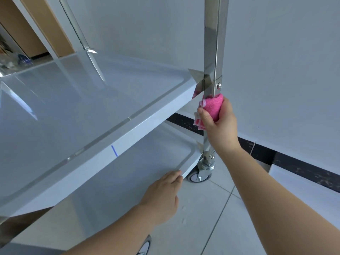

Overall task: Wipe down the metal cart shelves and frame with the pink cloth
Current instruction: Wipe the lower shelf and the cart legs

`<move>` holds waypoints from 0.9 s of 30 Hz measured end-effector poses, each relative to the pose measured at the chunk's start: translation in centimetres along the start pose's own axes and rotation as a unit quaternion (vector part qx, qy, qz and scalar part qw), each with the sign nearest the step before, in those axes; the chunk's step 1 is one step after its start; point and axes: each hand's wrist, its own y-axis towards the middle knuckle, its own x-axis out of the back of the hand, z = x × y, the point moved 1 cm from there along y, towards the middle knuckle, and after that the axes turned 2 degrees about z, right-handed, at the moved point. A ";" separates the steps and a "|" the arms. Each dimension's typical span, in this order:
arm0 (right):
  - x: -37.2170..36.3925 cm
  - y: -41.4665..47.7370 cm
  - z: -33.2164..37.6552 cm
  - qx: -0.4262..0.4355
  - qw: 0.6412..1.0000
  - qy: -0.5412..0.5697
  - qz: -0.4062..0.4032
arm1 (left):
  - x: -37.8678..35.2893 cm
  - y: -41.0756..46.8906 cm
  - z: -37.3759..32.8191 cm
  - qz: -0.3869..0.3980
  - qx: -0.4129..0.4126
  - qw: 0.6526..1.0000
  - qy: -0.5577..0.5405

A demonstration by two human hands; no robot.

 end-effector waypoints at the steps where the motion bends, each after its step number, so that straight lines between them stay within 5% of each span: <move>1: -0.1 -0.2 -0.4 -0.002 1.000 0.001 -0.006 | -0.1 0.1 0.2 -0.001 0.001 1.000 -0.008; 10: -0.5 -2.6 -4.6 -0.045 0.998 0.006 -0.041 | -0.4 -0.2 1.0 -0.017 0.011 0.998 -0.062; 18: 1.0 -5.7 -9.1 -0.163 0.984 -0.056 0.045 | -1.2 0.1 0.7 -0.024 0.032 0.995 -0.093; 27: 0.9 -3.5 -5.7 -0.118 0.989 -0.066 0.057 | -1.3 0.1 0.2 -0.025 0.054 0.992 -0.112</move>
